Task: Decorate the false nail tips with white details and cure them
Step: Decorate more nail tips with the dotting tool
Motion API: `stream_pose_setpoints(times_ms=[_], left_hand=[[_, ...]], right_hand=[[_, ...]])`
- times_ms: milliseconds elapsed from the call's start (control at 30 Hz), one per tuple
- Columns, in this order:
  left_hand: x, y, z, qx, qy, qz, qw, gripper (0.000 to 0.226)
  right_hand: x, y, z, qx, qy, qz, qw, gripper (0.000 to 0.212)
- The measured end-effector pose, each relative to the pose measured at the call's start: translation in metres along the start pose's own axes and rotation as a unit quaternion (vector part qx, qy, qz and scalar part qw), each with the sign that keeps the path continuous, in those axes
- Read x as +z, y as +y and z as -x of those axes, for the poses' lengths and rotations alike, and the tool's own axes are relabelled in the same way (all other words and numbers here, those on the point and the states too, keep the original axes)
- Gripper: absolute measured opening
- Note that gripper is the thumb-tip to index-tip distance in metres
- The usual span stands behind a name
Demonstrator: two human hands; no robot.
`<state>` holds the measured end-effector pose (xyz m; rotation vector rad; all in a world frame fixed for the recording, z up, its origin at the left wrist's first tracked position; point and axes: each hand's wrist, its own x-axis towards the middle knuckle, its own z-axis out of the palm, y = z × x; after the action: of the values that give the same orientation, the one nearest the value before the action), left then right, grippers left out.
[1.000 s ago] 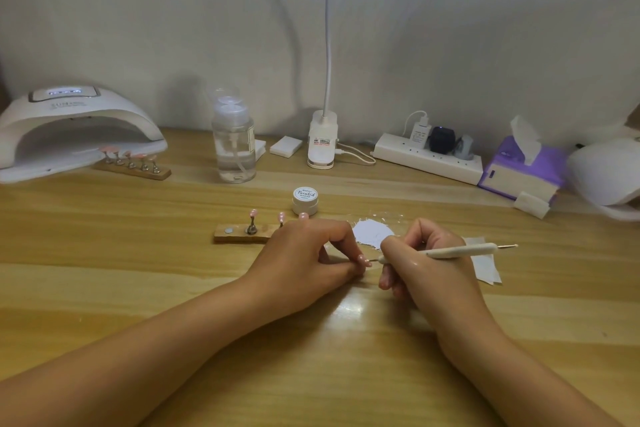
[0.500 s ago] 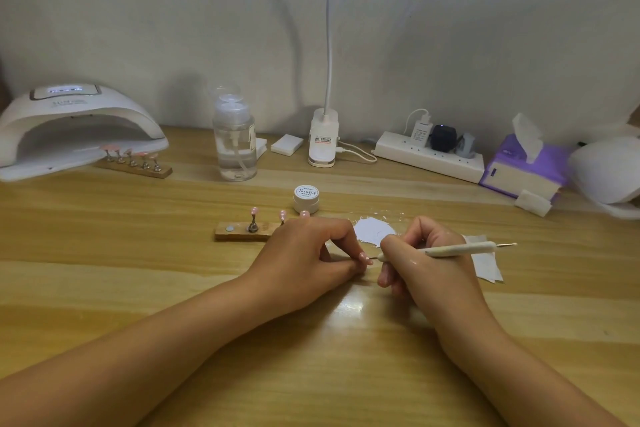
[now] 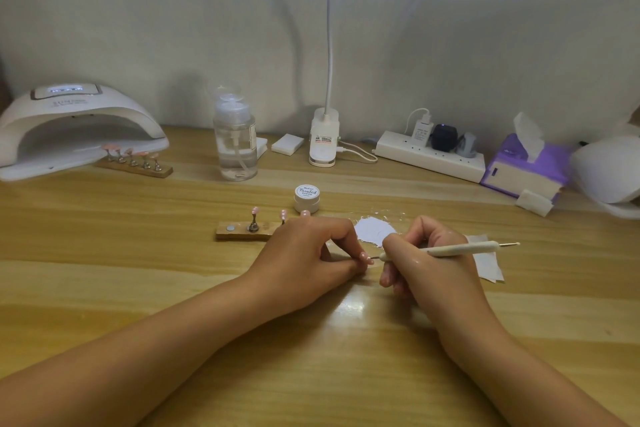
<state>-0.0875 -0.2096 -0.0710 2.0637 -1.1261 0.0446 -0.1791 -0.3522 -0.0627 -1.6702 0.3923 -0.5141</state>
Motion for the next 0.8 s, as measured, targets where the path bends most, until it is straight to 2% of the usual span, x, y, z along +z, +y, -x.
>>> stream_pose_setpoints(times_ms=[233, 433, 700, 800], left_hand=[[0.0005, -0.0008, -0.0008, -0.004, 0.002, 0.017, 1.000, 0.021], [0.0009, -0.0016, -0.0015, -0.006, 0.002, 0.007, 1.000, 0.016], [0.0017, -0.0008, -0.0016, -0.014, 0.003, 0.007, 1.000, 0.019], [0.0014, -0.0006, -0.0013, -0.012, 0.002, 0.006, 1.000, 0.019]], right_hand=[[-0.0044, -0.0029, -0.0004, 0.015, 0.068, -0.073, 0.995, 0.028], [-0.0022, 0.0022, -0.0010, -0.003, 0.053, -0.006, 0.999, 0.037], [-0.0007, 0.0048, -0.0013, -0.003, 0.033, 0.041, 0.999, 0.032], [0.0004, 0.0037, -0.0005, 0.000, 0.029, 0.047, 0.998, 0.019]])
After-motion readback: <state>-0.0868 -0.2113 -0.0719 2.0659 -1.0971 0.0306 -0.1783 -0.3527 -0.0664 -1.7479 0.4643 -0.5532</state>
